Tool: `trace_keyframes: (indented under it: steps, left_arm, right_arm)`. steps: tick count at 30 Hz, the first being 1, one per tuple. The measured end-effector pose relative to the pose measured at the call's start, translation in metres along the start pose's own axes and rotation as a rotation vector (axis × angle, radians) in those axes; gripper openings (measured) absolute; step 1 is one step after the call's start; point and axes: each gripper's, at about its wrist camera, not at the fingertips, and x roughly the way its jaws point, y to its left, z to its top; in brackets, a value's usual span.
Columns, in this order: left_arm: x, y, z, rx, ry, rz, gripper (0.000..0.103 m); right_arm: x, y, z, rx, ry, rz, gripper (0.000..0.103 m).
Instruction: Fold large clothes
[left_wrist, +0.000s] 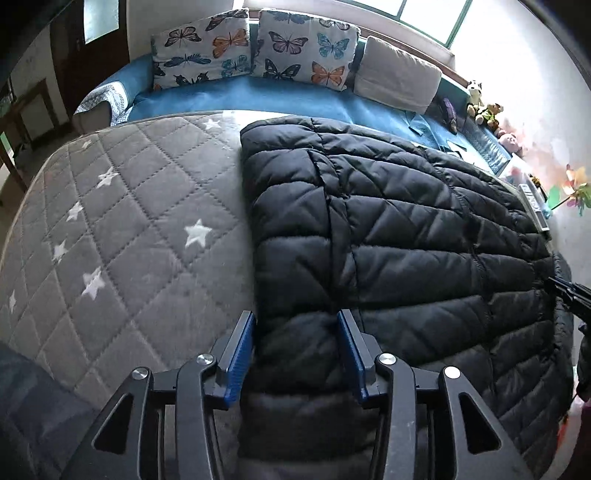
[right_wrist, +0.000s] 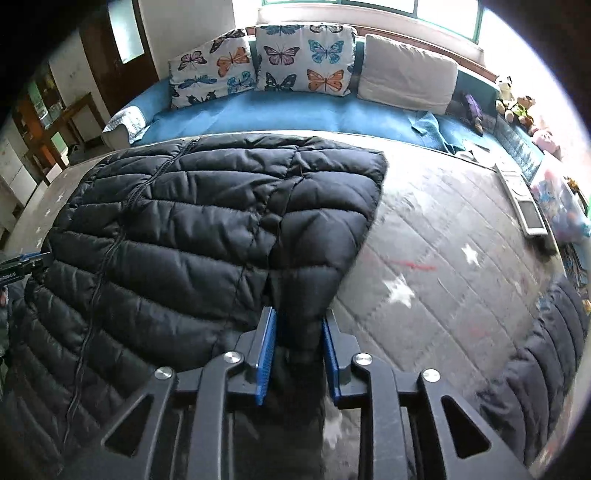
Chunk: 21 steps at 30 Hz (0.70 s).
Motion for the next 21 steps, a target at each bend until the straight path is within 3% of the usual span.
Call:
trace_keyframes:
  steps: [4, 9, 12, 17, 21]
  left_arm:
    - [-0.037, -0.018, -0.025, 0.053, -0.052, -0.002, 0.048]
    - [-0.084, -0.058, -0.088, 0.174, -0.09, -0.073, 0.049]
    - [-0.097, -0.085, -0.136, 0.243, -0.086, -0.138, 0.059]
    - [-0.11, -0.125, -0.213, 0.333, -0.087, -0.213, 0.067]
    - [-0.108, -0.146, -0.258, 0.388, -0.115, -0.224, 0.068]
  right_arm:
    - [-0.039, 0.026, -0.021, -0.121, -0.004, -0.003, 0.028]
    - [-0.07, 0.076, -0.061, -0.262, 0.005, 0.074, 0.028]
    - [-0.085, 0.106, -0.093, -0.33, 0.02, 0.14, 0.028]
    - [-0.093, 0.148, -0.142, -0.401, 0.029, 0.239, 0.028]
    - [-0.077, 0.165, -0.18, -0.453, 0.02, 0.212, 0.031]
